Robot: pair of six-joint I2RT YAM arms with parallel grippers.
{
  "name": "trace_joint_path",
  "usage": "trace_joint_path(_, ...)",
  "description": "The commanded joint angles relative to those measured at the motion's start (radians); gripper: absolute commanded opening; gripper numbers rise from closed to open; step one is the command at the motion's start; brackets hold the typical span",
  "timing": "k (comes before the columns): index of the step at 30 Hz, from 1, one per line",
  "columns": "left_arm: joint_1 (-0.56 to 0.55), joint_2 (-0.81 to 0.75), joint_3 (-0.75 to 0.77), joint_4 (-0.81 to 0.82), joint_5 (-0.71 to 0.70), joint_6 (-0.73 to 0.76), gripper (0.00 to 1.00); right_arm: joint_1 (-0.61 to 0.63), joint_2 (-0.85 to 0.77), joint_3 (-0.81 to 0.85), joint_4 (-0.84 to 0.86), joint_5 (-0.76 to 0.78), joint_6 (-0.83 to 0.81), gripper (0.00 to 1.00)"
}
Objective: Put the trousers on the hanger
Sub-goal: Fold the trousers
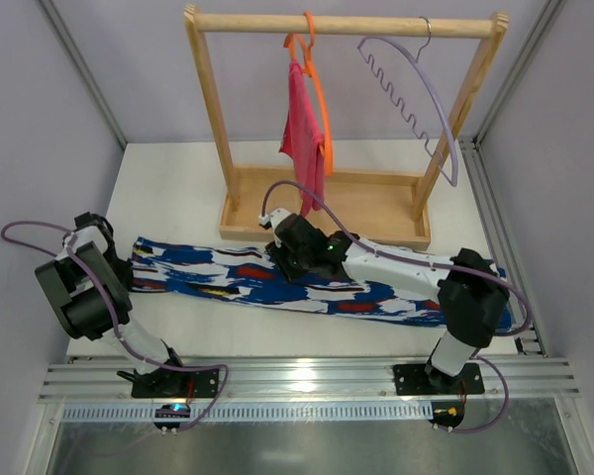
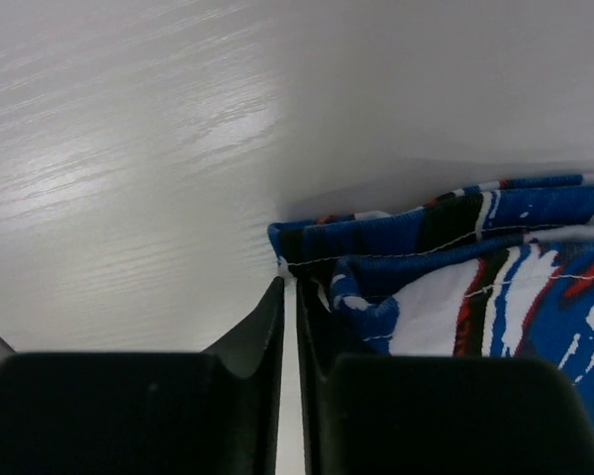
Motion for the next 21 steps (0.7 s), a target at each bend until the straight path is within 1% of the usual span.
trace_joint_path(1,0.007,0.067,0.001,0.088,-0.007,0.008,0.04,0.028,-0.089,-0.106,0.049,-0.044,0.050,0.41)
trace_joint_path(2,0.007,0.074,0.013,0.079,-0.006,0.011,0.01,0.045,-0.117,-0.135,0.052,-0.039,0.047,0.41)
trace_joint_path(5,0.007,0.077,0.033,0.051,-0.036,0.014,0.01,0.082,-0.148,-0.171,0.055,-0.010,0.018,0.42)
trace_joint_path(7,0.007,0.058,0.046,0.028,-0.091,0.017,0.00,0.125,-0.159,-0.181,0.061,0.033,-0.034,0.42)
trace_joint_path(11,0.005,0.044,0.051,0.019,-0.099,0.025,0.01,0.145,-0.123,-0.172,0.080,0.055,-0.087,0.45)
trace_joint_path(15,0.005,0.007,0.027,0.051,-0.057,0.035,0.01,0.145,-0.067,-0.113,0.080,0.064,-0.111,0.45)
trace_joint_path(18,0.004,-0.030,0.011,0.072,-0.058,0.037,0.21,0.143,-0.054,-0.091,0.086,0.042,-0.111,0.45)
trace_joint_path(19,0.005,-0.036,0.005,0.080,-0.059,0.040,0.32,0.145,-0.054,-0.089,0.095,0.033,-0.110,0.45)
trace_joint_path(21,0.005,-0.041,-0.001,0.089,-0.069,0.035,0.36,0.146,-0.060,-0.091,0.106,0.007,-0.104,0.45)
